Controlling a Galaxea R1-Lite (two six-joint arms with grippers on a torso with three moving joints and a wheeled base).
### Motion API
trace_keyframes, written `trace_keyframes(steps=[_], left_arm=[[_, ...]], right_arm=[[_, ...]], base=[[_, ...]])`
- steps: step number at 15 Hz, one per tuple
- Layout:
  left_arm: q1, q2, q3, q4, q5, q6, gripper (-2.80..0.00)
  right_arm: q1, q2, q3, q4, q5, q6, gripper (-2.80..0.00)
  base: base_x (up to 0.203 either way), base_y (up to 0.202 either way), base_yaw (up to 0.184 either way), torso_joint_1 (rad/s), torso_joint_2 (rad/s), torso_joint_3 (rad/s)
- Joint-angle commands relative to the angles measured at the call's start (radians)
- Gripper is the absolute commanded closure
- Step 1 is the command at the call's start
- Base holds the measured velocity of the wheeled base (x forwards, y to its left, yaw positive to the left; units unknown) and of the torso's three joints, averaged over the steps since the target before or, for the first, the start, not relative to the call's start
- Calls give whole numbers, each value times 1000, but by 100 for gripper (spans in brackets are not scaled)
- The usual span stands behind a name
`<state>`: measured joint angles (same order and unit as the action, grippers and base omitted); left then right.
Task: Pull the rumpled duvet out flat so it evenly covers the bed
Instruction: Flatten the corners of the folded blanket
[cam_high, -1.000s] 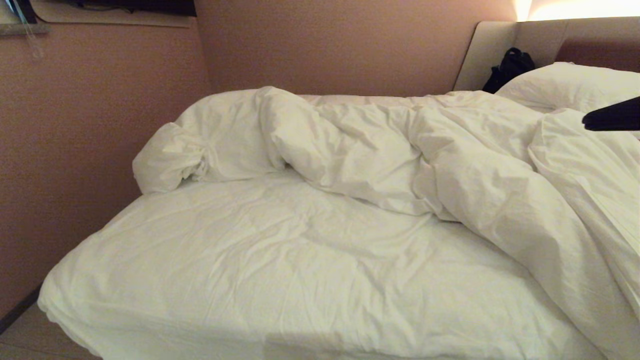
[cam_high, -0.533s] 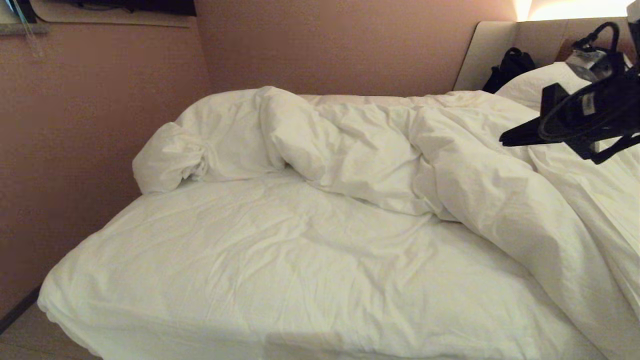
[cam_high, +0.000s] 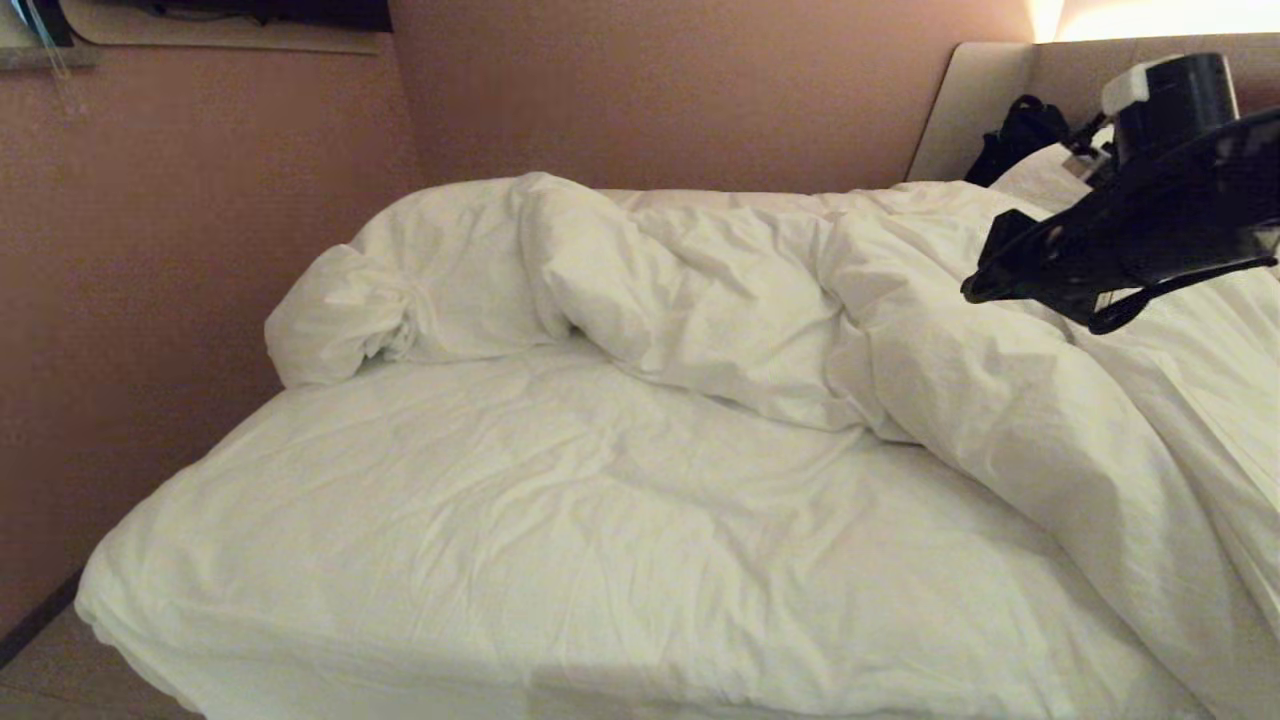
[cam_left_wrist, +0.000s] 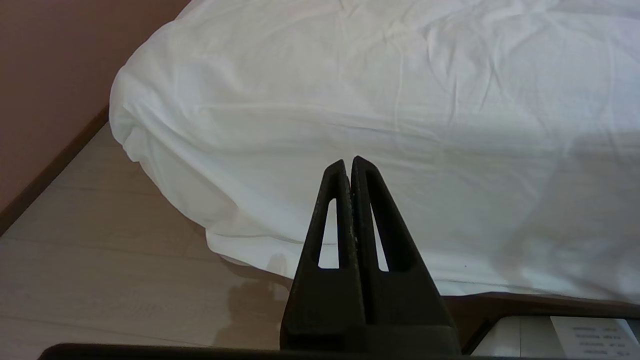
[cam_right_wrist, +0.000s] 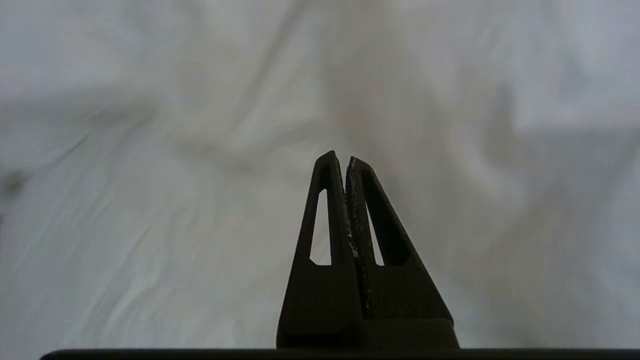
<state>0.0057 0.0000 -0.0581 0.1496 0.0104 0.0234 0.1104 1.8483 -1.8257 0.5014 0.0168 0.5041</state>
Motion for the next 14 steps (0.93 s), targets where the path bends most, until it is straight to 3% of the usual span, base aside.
trace_keyframes(steps=[1,4,7,12,13,14], left_arm=[[0,0,1,1,5,0,0],[0,0,1,1,2,4,0],[0,0,1,-1,-1,1,0],[0,0,0,-1,-6,-1,0],[0,0,0,-1,2,-3,0],[0,0,0,0,1,-2,0]], right_arm=[[6,80,1,-78,-122,8,0],[29,129,53,-93,-134,33,0],[58,168,81,-211,-153,48,0],[62,259,73,-222,-155,37,0],[63,274,61,-222,-156,37,-280],[63,276,60,-222,-156,37,-280]], base=[[0,0,0,0,0,0],[0,0,0,0,0,0],[0,0,0,0,0,0],[0,0,0,0,0,0],[0,0,0,0,0,0],[0,0,0,0,0,0]])
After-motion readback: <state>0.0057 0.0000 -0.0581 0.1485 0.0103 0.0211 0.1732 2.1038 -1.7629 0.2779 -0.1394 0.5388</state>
